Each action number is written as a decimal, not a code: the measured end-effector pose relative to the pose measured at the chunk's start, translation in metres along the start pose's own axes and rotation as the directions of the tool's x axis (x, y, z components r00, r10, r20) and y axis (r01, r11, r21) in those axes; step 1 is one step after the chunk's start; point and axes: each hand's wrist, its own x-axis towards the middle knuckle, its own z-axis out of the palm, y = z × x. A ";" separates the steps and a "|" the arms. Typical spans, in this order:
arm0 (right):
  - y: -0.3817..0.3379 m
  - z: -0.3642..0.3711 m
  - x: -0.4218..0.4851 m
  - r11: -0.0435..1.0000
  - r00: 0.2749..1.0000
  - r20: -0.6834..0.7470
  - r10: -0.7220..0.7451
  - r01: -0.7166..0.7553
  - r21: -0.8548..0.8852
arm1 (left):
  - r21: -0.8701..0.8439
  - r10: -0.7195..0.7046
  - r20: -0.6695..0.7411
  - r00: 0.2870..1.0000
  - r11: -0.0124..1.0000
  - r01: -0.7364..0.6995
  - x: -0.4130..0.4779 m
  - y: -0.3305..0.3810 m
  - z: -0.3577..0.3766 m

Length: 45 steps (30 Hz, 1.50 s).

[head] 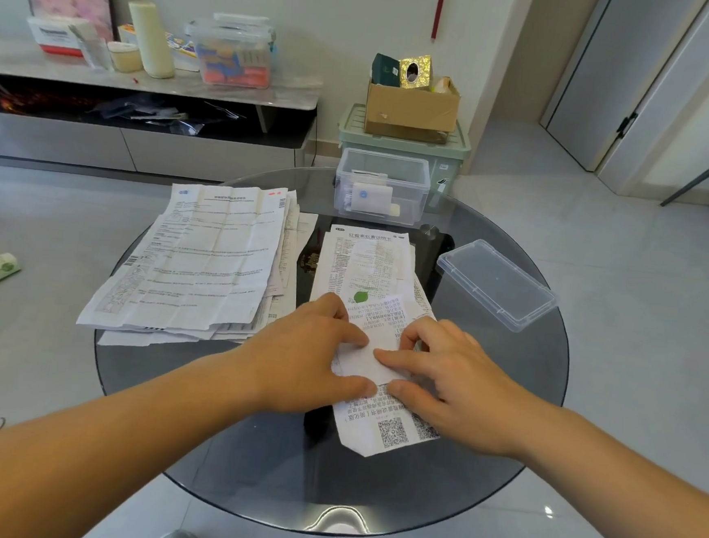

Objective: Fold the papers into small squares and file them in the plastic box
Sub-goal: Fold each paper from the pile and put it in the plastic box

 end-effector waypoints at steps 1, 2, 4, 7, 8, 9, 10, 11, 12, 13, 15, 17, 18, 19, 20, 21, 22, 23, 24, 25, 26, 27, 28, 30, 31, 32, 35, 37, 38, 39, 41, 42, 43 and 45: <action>0.000 0.000 0.000 1.000 1.000 -0.005 0.004 -0.004 0.016 | 0.006 0.000 0.001 1.000 1.000 0.000 -0.001 0.001 0.000; 0.000 0.000 -0.001 0.999 1.000 -0.016 0.005 -0.005 0.035 | 0.010 0.000 0.001 1.000 1.000 0.000 -0.001 0.001 0.000; 0.002 0.000 -0.002 0.998 0.999 -0.052 0.001 0.003 0.070 | 0.019 0.010 0.001 1.000 1.000 -0.010 -0.003 0.001 -0.001; 0.003 0.000 -0.002 0.995 0.995 -0.094 -0.030 0.039 0.094 | 0.007 0.032 0.009 0.999 0.999 -0.032 -0.005 0.000 -0.001; 0.004 0.000 -0.002 0.995 0.994 -0.101 -0.045 0.053 0.085 | 0.002 0.040 0.015 0.999 0.999 -0.040 -0.005 0.001 -0.001; 0.004 0.000 -0.002 0.995 0.992 -0.107 -0.060 0.068 0.069 | 0.002 0.051 0.021 0.998 0.999 -0.051 -0.005 0.000 -0.001; 0.004 0.000 -0.001 0.996 0.991 -0.111 -0.073 0.079 0.052 | 0.005 0.063 0.025 0.998 0.998 -0.063 -0.005 0.000 -0.002; 0.004 0.000 -0.001 0.995 0.990 -0.119 -0.082 0.087 0.041 | 0.008 0.075 0.028 0.997 0.997 -0.076 -0.004 0.000 -0.002; 0.005 0.000 -0.001 0.995 0.988 -0.128 -0.087 0.092 0.037 | 0.007 0.084 0.029 0.996 0.996 -0.085 -0.005 0.000 -0.002; 0.005 0.000 -0.001 0.995 0.987 -0.134 -0.086 0.091 0.039 | 0.004 0.090 0.031 0.995 0.996 -0.090 -0.005 -0.001 -0.002; 0.005 -0.001 -0.001 0.995 0.985 -0.149 -0.085 0.093 0.041 | -0.004 0.101 0.029 0.994 0.995 -0.101 -0.006 -0.002 -0.002; 0.004 -0.001 -0.001 0.994 0.982 -0.165 -0.092 0.100 0.041 | -0.026 0.107 0.014 0.994 0.994 -0.106 -0.007 -0.003 -0.002; 0.003 -0.001 -0.001 0.994 0.981 -0.171 -0.093 0.102 0.042 | -0.041 0.113 -0.003 0.994 0.993 -0.113 -0.008 -0.003 -0.002; 0.002 -0.001 -0.001 0.994 0.980 -0.174 -0.093 0.101 0.040 | -0.049 0.122 -0.021 0.992 0.991 -0.123 -0.009 -0.003 -0.003; 0.001 -0.001 0.000 0.994 0.980 -0.175 -0.093 0.101 0.038 | -0.047 0.132 -0.035 0.991 0.990 -0.133 -0.011 -0.001 -0.003; 0.000 0.000 0.001 0.994 0.980 -0.175 -0.091 0.099 0.038 | -0.038 0.139 -0.043 0.989 0.989 -0.140 -0.012 0.000 -0.003; -0.001 0.000 0.001 0.995 0.981 -0.175 -0.087 0.095 0.043 | -0.029 0.140 -0.047 0.989 0.990 -0.141 -0.012 0.002 -0.002; -0.001 0.001 0.002 0.994 0.982 -0.176 -0.073 0.085 0.062 | -0.025 0.131 -0.048 0.990 0.991 -0.132 -0.011 0.004 -0.001; -0.001 0.001 0.004 0.993 0.982 -0.180 -0.050 0.068 0.094 | -0.031 0.113 -0.055 0.992 0.993 -0.115 -0.010 0.005 0.000; -0.001 0.002 0.005 0.990 0.982 -0.186 -0.021 0.046 0.134 | -0.046 0.088 -0.068 0.994 0.995 -0.091 -0.008 0.006 0.001; -0.001 0.002 0.007 0.985 0.982 -0.190 0.012 0.022 0.173 | -0.058 0.060 -0.086 0.994 0.996 -0.065 -0.006 0.006 0.003; -0.002 0.002 0.008 0.979 0.981 -0.187 0.046 -0.007 0.204 | -0.054 0.033 -0.103 0.994 0.998 -0.039 -0.004 0.005 0.004; -0.003 0.002 0.009 0.972 0.980 -0.181 0.080 -0.037 0.230 | -0.038 0.006 -0.114 0.993 0.999 -0.011 -0.002 0.004 0.005; -0.003 0.002 0.011 0.949 0.972 -0.172 0.160 -0.104 0.298 | -0.017 -0.046 -0.128 0.991 0.999 0.044 0.002 0.002 0.007; -0.003 0.002 0.012 0.934 0.965 -0.172 0.198 -0.133 0.331 | -0.016 -0.072 -0.128 0.989 0.997 0.070 0.004 0.001 0.008; -0.002 0.003 0.013 0.925 0.958 -0.176 0.226 -0.154 0.348 | -0.016 -0.096 -0.120 0.988 0.995 0.095 0.006 0.001 0.008; 0.000 0.004 0.017 0.924 0.944 -0.178 0.278 -0.213 0.317 | -0.033 -0.160 -0.049 0.986 0.987 0.159 0.010 -0.001 0.006; -0.001 0.004 0.019 0.923 0.939 -0.164 0.301 -0.243 0.299 | -0.055 -0.171 -0.016 0.985 0.984 0.170 0.011 -0.003 0.005; -0.002 0.005 0.019 0.925 0.939 -0.162 0.304 -0.251 0.285 | -0.059 -0.171 -0.011 0.985 0.984 0.170 0.011 -0.003 0.005; -0.004 0.006 0.020 0.930 0.939 -0.163 0.303 -0.254 0.267 | -0.058 -0.168 -0.011 0.986 0.984 0.167 0.010 -0.004 0.006; -0.006 0.007 0.020 0.933 0.940 -0.154 0.306 -0.264 0.243 | -0.043 -0.157 -0.012 0.987 0.987 0.157 0.010 -0.003 0.006; -0.006 0.006 0.021 0.931 0.941 -0.135 0.311 -0.272 0.244 | -0.037 -0.153 -0.007 0.988 0.988 0.153 0.009 -0.003 0.006; -0.005 0.004 0.021 0.925 0.942 -0.108 0.317 -0.282 0.254 | -0.032 -0.149 0.004 0.989 0.988 0.149 0.008 -0.003 0.005; -0.001 -0.002 0.020 0.918 0.949 -0.055 0.311 -0.285 0.275 | -0.033 -0.149 0.038 0.988 0.988 0.150 0.007 -0.002 0.001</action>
